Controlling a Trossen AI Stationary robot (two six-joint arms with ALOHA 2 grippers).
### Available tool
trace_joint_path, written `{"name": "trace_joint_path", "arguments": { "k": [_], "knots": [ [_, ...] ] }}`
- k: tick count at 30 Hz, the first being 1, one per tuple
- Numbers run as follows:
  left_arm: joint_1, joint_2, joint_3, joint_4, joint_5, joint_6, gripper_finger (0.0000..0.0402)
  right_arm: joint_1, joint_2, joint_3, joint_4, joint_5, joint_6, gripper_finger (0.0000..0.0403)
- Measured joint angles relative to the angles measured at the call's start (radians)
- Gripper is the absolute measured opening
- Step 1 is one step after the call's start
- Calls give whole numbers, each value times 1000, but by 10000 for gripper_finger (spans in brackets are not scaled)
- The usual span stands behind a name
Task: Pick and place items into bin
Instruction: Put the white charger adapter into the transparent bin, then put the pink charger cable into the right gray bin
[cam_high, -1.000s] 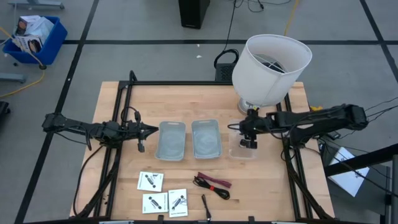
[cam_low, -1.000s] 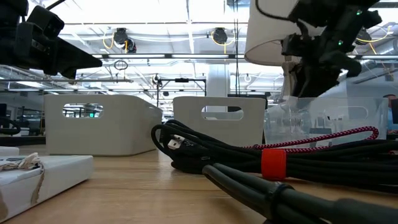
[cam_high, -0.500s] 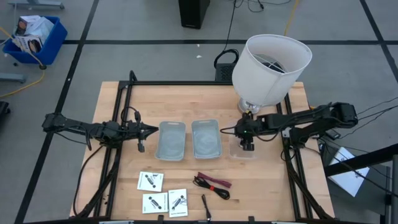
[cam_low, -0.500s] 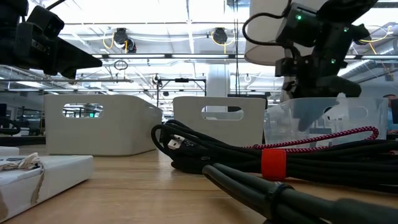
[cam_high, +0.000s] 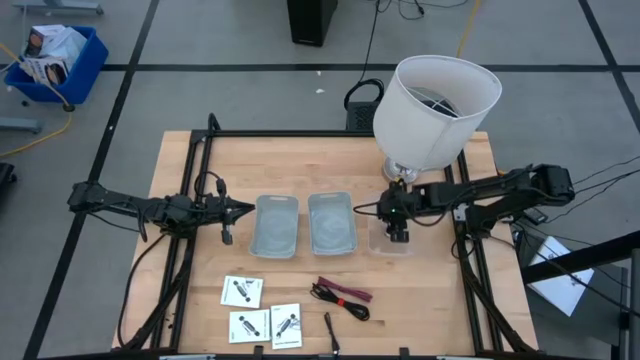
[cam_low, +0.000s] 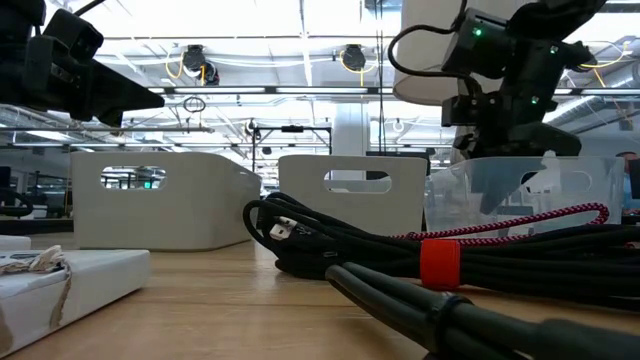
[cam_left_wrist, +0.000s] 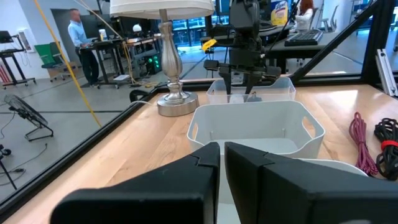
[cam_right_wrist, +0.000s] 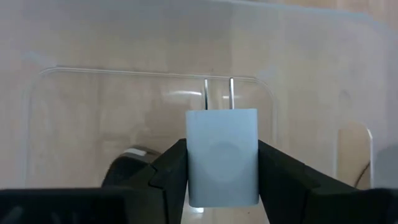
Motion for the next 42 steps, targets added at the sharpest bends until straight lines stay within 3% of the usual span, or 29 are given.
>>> {"name": "trace_joint_path", "arguments": {
  "k": [25,35,42],
  "knots": [
    [0,0,0,0,0,0,33,-55,6,-64,7,-49,-10,155],
    [0,0,0,0,0,0,33,-55,3,-64,64,-44,-10,193],
    [0,0,0,0,0,0,33,-54,-64,-39,41,-42,-10,195]
  ]
}}
